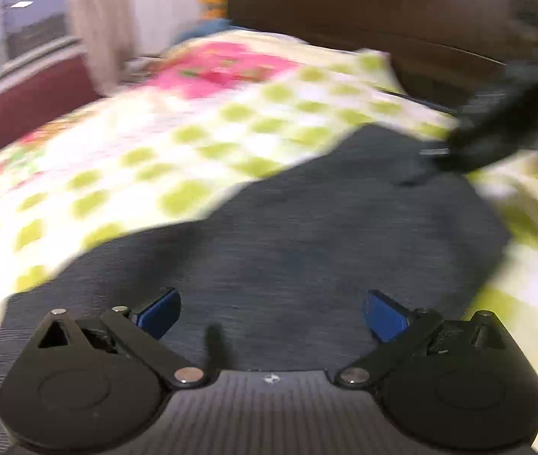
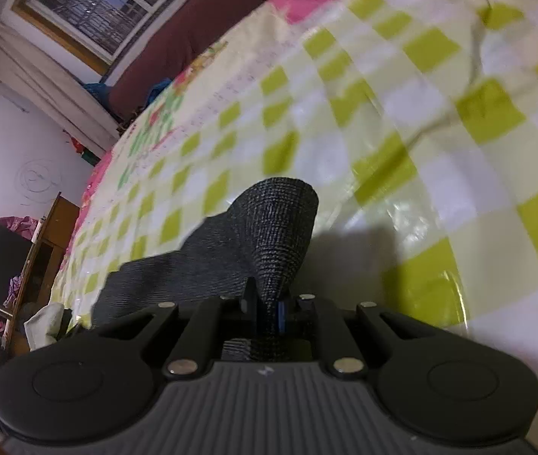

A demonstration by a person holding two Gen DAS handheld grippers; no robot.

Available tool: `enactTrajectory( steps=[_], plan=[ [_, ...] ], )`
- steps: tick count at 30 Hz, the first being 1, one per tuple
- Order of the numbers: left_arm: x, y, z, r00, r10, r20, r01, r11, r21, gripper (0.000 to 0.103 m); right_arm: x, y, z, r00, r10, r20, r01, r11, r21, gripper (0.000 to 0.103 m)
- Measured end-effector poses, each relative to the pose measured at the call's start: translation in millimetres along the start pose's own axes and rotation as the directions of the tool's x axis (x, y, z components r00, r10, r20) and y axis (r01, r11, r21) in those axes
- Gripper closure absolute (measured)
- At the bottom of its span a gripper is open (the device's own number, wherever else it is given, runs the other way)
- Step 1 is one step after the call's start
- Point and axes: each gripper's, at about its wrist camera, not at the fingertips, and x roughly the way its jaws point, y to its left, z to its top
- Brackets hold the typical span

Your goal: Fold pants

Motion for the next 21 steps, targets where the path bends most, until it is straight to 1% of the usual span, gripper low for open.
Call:
enactTrajectory(
  steps=[1, 2, 3, 4, 5, 7, 9, 11, 13, 14, 15, 16, 18, 19, 21],
  plan=[
    [6.8, 7.6, -3.7, 0.999, 0.047, -0.004, -0.047, 0.999, -0.007, 0.0, -2.5, 8.9, 0.6, 1.0, 0.002, 0.005, -0.002, 1.0, -0.012, 0.094],
    [18.9, 15.2, -9.3, 0.994, 0.1, -0.051, -0.1, 0.995, -0.012, 0.0, -2.0, 19.1, 1.3, 1.0, 0.005, 0.007, -0.004, 1.0, -0.02, 0.094],
    [30.9, 23.1, -16.7, 0.985, 0.134, -0.111, -0.137, 0.99, -0.026, 0.0, -3.8, 28.8, 2.4, 1.0, 0.01, 0.006, -0.01, 1.0, -0.028, 0.094],
    [31.0, 29.5, -22.6, 0.986, 0.119, -0.119, -0.127, 0.99, -0.06, 0.0, -2.7, 39.1, 4.2, 1.0, 0.02, 0.005, -0.02, 0.999, -0.04, 0.093],
    [27.0, 34.3, -26.4, 0.989, 0.099, -0.11, -0.11, 0.989, -0.095, 0.0, -1.0, 54.5, 4.3, 1.0, 0.024, 0.005, -0.023, 0.998, -0.063, 0.093],
    [11.1, 36.2, -28.3, 0.992, 0.097, -0.08, -0.106, 0.989, -0.106, 0.0, 1.5, 82.3, 5.1, 1.0, 0.017, 0.002, -0.017, 0.994, -0.109, 0.092],
    [-8.8, 40.3, -29.7, 0.991, 0.13, -0.025, -0.132, 0.987, -0.097, 0.0, 7.2, 108.7, 5.1, 1.0, 0.006, -0.01, -0.008, 0.989, -0.149, 0.092],
    [-25.1, 52.8, -33.1, 0.983, 0.182, 0.01, -0.18, 0.978, -0.109, 0.0, 21.0, 142.0, 5.1, 0.999, -0.046, -0.018, 0.041, 0.975, -0.217, 0.091],
    [-33.8, 70.9, -39.5, 0.973, 0.231, 0.028, -0.224, 0.962, -0.152, 0.0, 32.8, 167.8, 1.9, 0.997, -0.072, -0.031, 0.062, 0.962, -0.264, 0.091],
    [-31.4, 81.9, -41.3, 0.969, 0.248, 0.007, -0.242, 0.953, -0.181, 0.0, 37.7, 179.5, -1.5, 0.996, -0.076, -0.041, 0.061, 0.958, -0.28, 0.091],
    [-22.5, 92.8, -41.8, 0.967, 0.254, -0.032, -0.255, 0.944, -0.209, 0.0, 45.1, 191.5, -5.0, 0.996, -0.076, -0.053, 0.057, 0.955, -0.292, 0.091],
    [-17.7, 101.4, -48.1, 0.96, 0.275, -0.057, -0.28, 0.932, -0.231, 0.0, 51.9, 202.2, -8.9, 0.995, -0.074, -0.063, 0.052, 0.953, -0.299, 0.091],
    [-20.5, 110.1, -58.4, 0.94, 0.327, -0.097, -0.341, 0.907, -0.248, 0.0, 66.3, 221.9, -18.3, 0.995, -0.064, -0.077, 0.038, 0.951, -0.307, 0.091],
    [-28.1, 116.2, -61.1, 0.938, 0.332, -0.096, -0.346, 0.896, -0.278, 0.0, 74.2, 229.3, -23.4, 0.995, -0.059, -0.082, 0.031, 0.952, -0.304, 0.091],
    [-42.0, 128.5, -64.8, 0.942, 0.327, -0.076, -0.332, 0.874, -0.354, 0.0, 97.6, 239.5, -32.9, 0.994, -0.051, -0.098, 0.023, 0.962, -0.271, 0.091]
  ],
)
